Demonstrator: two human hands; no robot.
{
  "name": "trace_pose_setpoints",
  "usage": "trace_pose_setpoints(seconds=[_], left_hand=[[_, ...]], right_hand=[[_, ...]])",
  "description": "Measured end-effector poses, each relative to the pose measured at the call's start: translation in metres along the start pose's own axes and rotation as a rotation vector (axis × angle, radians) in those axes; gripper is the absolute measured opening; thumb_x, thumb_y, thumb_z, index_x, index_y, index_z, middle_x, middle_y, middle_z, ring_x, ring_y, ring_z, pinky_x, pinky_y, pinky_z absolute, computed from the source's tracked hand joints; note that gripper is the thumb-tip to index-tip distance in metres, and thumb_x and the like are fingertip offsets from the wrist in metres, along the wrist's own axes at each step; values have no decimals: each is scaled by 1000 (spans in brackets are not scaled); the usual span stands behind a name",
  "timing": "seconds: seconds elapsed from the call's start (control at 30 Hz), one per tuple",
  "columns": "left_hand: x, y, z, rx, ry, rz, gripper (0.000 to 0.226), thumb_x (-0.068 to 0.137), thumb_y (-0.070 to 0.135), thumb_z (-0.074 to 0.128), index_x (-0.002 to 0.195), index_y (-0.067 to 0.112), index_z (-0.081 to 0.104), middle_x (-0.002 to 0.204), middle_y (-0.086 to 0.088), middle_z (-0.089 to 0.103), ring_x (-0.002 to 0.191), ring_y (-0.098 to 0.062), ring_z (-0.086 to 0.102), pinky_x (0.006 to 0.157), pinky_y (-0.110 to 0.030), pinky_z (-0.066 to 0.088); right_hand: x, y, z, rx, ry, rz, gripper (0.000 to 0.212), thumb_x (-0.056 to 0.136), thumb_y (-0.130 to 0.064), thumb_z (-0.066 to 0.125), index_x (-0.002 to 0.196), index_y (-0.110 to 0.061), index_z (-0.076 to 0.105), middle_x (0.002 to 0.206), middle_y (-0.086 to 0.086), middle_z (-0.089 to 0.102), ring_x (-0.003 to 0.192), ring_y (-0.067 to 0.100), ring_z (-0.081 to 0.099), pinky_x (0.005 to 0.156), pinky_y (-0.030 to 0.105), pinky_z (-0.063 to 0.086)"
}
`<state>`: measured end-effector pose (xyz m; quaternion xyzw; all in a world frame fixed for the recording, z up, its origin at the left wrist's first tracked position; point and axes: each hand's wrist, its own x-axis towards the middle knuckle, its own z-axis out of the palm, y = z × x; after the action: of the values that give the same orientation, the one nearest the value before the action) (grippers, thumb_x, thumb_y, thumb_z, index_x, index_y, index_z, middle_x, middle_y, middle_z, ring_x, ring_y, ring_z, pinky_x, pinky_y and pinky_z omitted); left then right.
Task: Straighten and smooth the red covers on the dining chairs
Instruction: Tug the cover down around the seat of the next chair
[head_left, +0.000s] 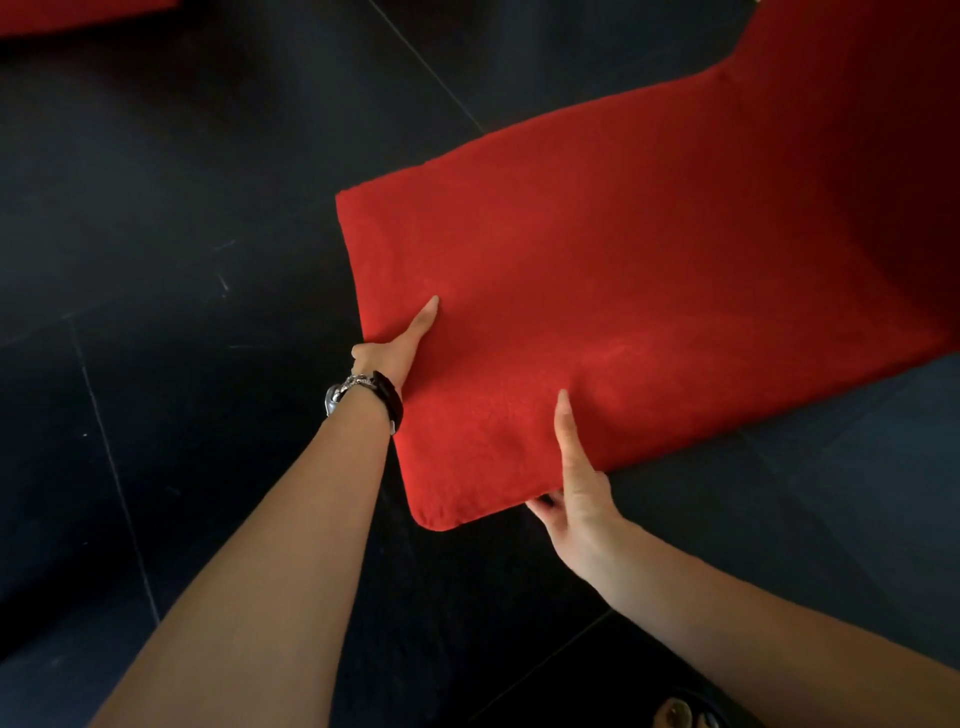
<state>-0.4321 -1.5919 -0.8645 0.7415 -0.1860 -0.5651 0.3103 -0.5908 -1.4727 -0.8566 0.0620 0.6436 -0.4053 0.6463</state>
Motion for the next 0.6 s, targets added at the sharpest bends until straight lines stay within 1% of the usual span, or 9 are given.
trace_pose_setpoints(seconds=[0.03, 0.13, 0.17, 0.23, 0.33, 0.37, 0.43, 0.53, 0.6], left_hand=[[0, -1, 1, -3, 10, 5, 125, 42, 72, 80, 142, 12, 36, 134, -6, 51, 121, -28, 51, 104, -50, 41], [0, -2, 4, 3, 46, 10, 124, 45, 72, 79, 142, 11, 32, 132, -6, 50, 120, -29, 51, 103, -51, 42], [0, -2, 4, 2, 48, 11, 124, 45, 72, 79, 142, 11, 32, 132, -6, 50, 120, -29, 51, 103, -51, 42], [0, -2, 1, -15, 18, 16, 121, 46, 71, 80, 141, 12, 36, 131, -5, 52, 120, -27, 52, 103, -50, 42], [1, -5, -5, -27, -15, 22, 107, 48, 70, 80, 132, 11, 50, 125, -4, 59, 113, -24, 57, 102, -45, 44], [1, -7, -6, -37, -18, 26, 101, 50, 69, 79, 128, 11, 53, 122, -3, 61, 109, -22, 58, 101, -43, 45], [0, -11, -6, -71, -3, 16, 99, 53, 66, 79, 130, 11, 49, 123, -4, 60, 107, -21, 59, 100, -40, 46], [-5, -13, -1, -103, -7, -61, 117, 49, 70, 78, 140, 11, 35, 129, -6, 54, 116, -24, 55, 104, -46, 42], [-9, -12, 2, -112, -81, -105, 118, 43, 73, 77, 140, 15, 42, 130, -6, 56, 116, -26, 56, 105, -48, 41]], right_hand=[[0, -2, 2, 25, 29, 14, 117, 36, -68, 78, 134, -17, 39, 121, 7, 58, 109, 24, 58, 100, 46, 47], [1, -6, 6, 69, 102, 49, 82, 39, -65, 77, 98, -18, 46, 93, 4, 59, 80, 21, 59, 91, 46, 52], [2, -6, 6, 62, 113, 44, 77, 41, -66, 76, 93, -19, 45, 88, 2, 58, 78, 21, 58, 92, 47, 51], [5, -5, 5, 32, 117, 34, 76, 46, -70, 74, 95, -19, 46, 87, 1, 59, 80, 21, 58, 94, 47, 50], [4, -3, 0, 5, 128, 11, 66, 50, -72, 71, 86, -20, 52, 84, -2, 63, 73, 15, 60, 75, 38, 52], [3, -3, -2, -3, 144, 10, 64, 50, -72, 71, 83, -21, 53, 83, -2, 63, 72, 15, 60, 74, 37, 50], [0, -3, -7, -9, 184, 14, 62, 49, -72, 71, 80, -22, 52, 81, -2, 61, 70, 15, 58, 76, 38, 48], [-4, -5, -15, -5, 221, 34, 65, 49, -72, 70, 81, -20, 50, 83, -2, 59, 77, 18, 57, 91, 43, 48], [-8, -6, -20, -4, 249, 44, 66, 48, -72, 70, 83, -20, 50, 87, -1, 59, 86, 22, 57, 101, 48, 45]])
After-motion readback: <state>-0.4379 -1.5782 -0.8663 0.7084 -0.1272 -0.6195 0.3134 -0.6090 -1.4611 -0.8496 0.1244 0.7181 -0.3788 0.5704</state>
